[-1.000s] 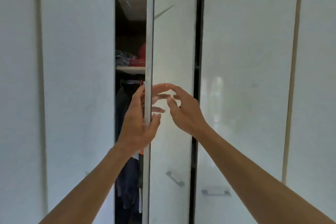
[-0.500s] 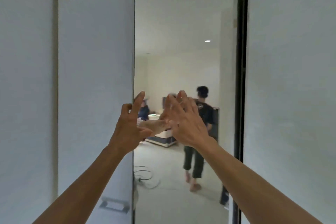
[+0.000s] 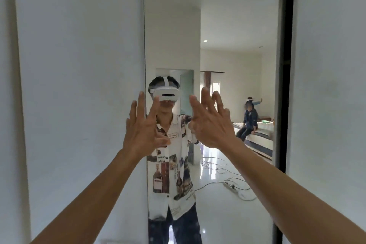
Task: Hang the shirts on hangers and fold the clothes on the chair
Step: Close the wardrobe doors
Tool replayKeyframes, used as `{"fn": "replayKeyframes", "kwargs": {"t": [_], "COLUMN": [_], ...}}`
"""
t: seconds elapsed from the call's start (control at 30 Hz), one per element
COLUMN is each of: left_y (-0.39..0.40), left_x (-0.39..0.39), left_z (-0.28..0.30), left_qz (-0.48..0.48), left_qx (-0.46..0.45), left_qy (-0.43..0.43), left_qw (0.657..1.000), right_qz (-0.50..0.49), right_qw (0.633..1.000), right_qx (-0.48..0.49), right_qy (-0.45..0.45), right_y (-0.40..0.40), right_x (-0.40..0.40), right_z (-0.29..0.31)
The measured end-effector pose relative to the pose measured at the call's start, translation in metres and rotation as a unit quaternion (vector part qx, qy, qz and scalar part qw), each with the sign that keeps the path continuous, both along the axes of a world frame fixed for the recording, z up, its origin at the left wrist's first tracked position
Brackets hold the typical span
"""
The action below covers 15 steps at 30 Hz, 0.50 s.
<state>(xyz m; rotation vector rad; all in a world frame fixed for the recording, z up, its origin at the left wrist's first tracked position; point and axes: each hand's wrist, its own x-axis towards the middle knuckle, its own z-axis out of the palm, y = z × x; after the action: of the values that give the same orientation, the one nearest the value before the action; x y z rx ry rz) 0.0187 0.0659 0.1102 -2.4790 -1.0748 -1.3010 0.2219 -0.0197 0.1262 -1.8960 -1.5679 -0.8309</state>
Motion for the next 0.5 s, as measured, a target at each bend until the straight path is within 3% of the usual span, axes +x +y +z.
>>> {"fn": "replayKeyframes", "kwargs": {"t": [0.33,0.5], "left_y": [0.027,0.020], "left_x": [0.015,0.035], "left_z": [0.004,-0.005], "left_qz": [0.016,0.056], "left_qx": [-0.053,0.009], "left_qy": [0.028,0.001], "left_qw": [0.998,0.998], "right_qz": [-0.030,-0.037], "right_qw": [0.999,0.997], "right_qx": [-0.015,-0.001], "right_qy": [-0.023,-0.063], "right_y": [0.018,-0.001], "right_x": [0.005,0.015], "right_z": [0.004,0.010]}}
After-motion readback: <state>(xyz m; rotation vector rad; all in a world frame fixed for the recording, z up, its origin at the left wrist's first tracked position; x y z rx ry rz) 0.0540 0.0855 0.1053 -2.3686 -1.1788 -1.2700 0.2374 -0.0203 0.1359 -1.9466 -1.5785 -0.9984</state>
